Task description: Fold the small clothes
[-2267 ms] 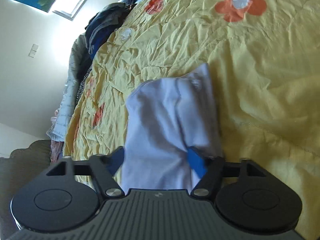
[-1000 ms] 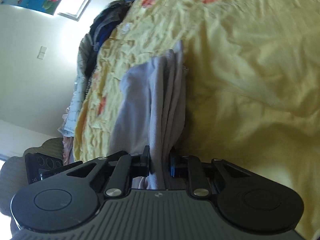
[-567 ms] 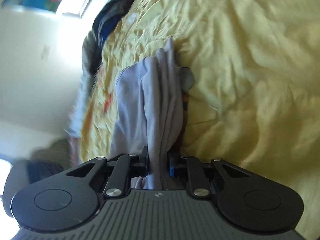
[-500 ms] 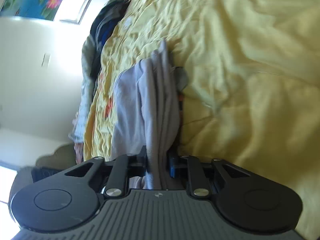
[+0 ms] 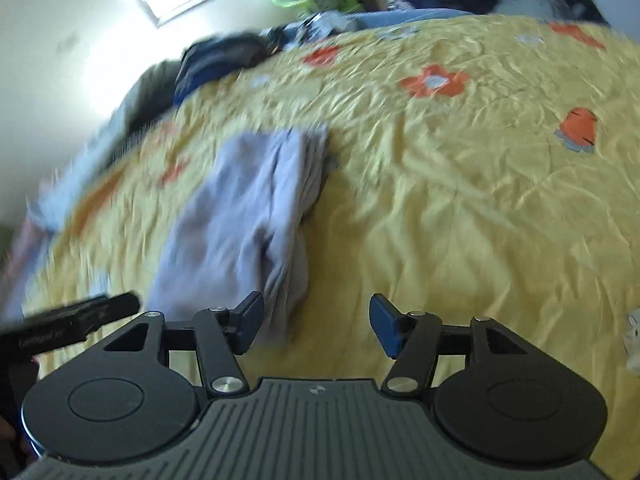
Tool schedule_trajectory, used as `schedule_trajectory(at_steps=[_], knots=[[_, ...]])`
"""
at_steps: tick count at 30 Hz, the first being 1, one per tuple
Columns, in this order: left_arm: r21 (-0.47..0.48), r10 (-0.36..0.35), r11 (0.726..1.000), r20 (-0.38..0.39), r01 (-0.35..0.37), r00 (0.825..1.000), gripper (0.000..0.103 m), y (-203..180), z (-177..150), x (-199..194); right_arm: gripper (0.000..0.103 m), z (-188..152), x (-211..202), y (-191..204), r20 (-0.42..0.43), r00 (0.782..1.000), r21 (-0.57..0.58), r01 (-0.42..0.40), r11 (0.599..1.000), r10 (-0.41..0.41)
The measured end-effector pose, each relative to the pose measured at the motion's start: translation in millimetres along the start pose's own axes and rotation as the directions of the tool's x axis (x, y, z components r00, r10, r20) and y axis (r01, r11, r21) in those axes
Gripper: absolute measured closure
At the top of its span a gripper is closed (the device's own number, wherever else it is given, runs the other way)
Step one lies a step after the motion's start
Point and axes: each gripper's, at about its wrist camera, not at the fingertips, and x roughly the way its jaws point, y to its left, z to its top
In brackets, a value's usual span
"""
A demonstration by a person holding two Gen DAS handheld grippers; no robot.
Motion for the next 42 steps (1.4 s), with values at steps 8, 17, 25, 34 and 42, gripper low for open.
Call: schedule_trajectory(at_steps=[8, 17, 25, 34, 42], knots=[[0.093, 0.086, 0.992, -0.018, -0.084, 0.996, 0.019, -2, -23, 16, 0.014, -36, 18, 32, -0.025, 0.994, -0.023, 0.108, 0.994, -0.108], [0.14, 0.147, 0.979, 0.032, -0.15, 0.989, 0.0, -6, -37, 20, 0.002, -60, 32, 50, 0.068, 0.949, -0.086, 0.314, 0.945, -0.309], [0.146, 0.144, 0.978, 0.053, -0.15, 0.988, 0.0, -5, -39, 19, 0.001, -59, 33, 52, 0.073, 0.939, -0.069, 0.341, 0.938, -0.336], [0.138, 0.155, 0.978, 0.006, -0.154, 0.988, 0.0, -6, -32, 21, 0.001, -54, 35, 53, 0.041, 0.935, -0.079, 0.354, 0.932, -0.352], [0.125, 0.167, 0.979, -0.036, -0.162, 0.985, 0.0, -7, -25, 25, 0.001, -48, 38, 53, -0.003, 0.933, -0.073, 0.358, 0.931, -0.359]])
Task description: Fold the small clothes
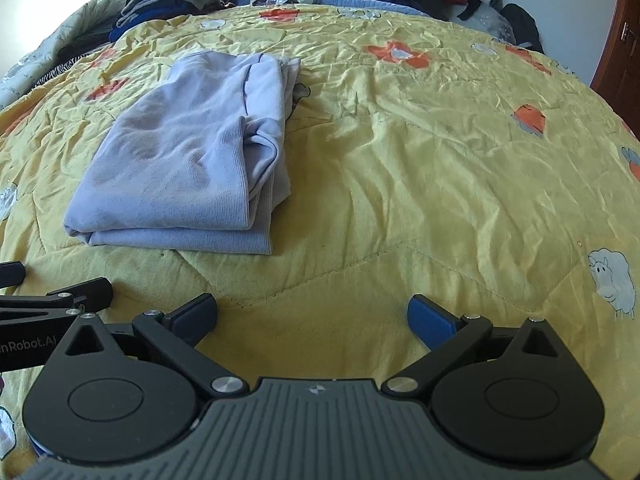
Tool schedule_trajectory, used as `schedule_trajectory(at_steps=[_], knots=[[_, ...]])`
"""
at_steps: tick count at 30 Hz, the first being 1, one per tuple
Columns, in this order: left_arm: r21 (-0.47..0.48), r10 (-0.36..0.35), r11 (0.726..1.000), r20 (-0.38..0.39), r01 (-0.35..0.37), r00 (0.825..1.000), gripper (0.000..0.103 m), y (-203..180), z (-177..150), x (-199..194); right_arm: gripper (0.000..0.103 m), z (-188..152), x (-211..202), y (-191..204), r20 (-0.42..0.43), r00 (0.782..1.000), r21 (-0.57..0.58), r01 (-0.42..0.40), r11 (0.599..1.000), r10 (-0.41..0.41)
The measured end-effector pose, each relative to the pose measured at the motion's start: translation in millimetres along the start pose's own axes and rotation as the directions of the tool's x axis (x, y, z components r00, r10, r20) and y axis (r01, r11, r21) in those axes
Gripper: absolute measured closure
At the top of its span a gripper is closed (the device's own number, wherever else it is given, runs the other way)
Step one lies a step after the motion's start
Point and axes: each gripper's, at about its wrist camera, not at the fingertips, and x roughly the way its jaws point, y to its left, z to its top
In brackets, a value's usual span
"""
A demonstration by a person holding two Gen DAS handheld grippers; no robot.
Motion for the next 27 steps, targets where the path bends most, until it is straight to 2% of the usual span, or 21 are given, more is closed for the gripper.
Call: schedule_trajectory(at_steps=[8, 27], knots=[[0.008, -0.007, 1.0, -0.049, 0.008, 0.999, 0.0, 1.0, 6.4, 2.1, 0.001, 0.9, 0.6, -0.2, -0.009, 1.0, 0.002, 0.001, 1.0, -0.001], [-0.003, -0.018, 1.0, -0.011, 0.018, 1.0, 0.0, 2.4, 2.0, -0.9, 0.0, 1.1, 0.7, -0.3, -0.008, 1.0, 0.002, 0.001, 1.0, -0.001]])
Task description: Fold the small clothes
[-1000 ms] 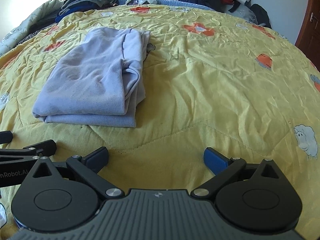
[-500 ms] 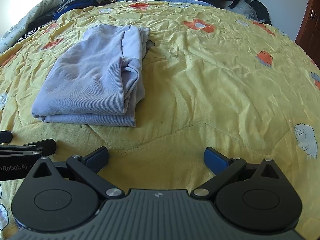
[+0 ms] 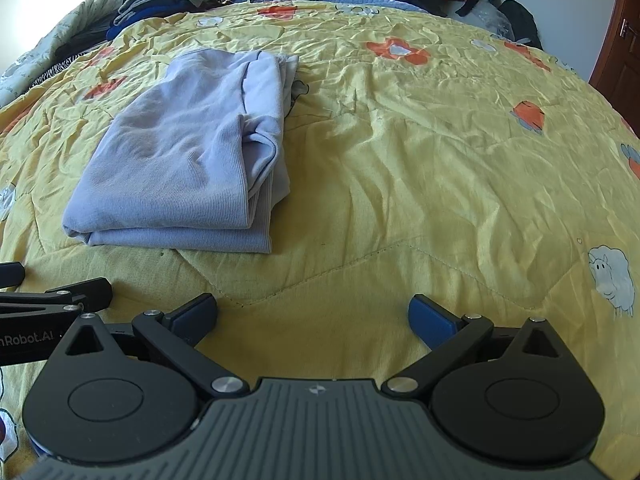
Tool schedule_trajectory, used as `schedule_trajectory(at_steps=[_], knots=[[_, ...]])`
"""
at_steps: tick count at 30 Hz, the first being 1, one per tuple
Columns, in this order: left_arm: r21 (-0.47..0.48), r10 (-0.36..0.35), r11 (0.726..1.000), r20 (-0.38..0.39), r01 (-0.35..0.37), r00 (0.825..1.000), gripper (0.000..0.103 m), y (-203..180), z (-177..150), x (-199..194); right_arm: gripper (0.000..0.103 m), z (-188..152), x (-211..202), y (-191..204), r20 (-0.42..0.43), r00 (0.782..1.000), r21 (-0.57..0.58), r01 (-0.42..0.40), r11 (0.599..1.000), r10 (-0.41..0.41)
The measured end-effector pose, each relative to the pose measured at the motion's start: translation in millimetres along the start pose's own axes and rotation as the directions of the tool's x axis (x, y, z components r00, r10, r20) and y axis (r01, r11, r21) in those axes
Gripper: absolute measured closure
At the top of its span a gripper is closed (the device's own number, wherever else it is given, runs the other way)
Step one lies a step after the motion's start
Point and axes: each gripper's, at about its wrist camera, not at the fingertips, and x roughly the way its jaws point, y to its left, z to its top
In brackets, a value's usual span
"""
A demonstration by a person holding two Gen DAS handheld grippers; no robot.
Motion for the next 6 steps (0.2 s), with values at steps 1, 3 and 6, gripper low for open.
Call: schedule_trajectory(at_steps=[1, 3, 6], knots=[[0.0, 0.002, 1.0, 0.001, -0.002, 1.0, 0.0, -0.5, -0.6, -0.4, 0.0, -0.3, 0.0, 0.1, 0.0, 1.0, 0.0, 0.0, 1.0, 0.0], [0.004, 0.009, 1.0, 0.001, -0.009, 1.0, 0.0, -1.8, -0.5, -0.3, 0.0, -0.6, 0.0, -0.1, 0.001, 1.0, 0.002, 0.0, 1.0, 0.0], [0.01, 0.006, 1.0, -0.005, -0.006, 1.0, 0.0, -1.9, 1.0, 0.2, 0.0, -0.3, -0.1, -0.3, 0.002, 1.0, 0.001, 0.0, 1.0, 0.0]])
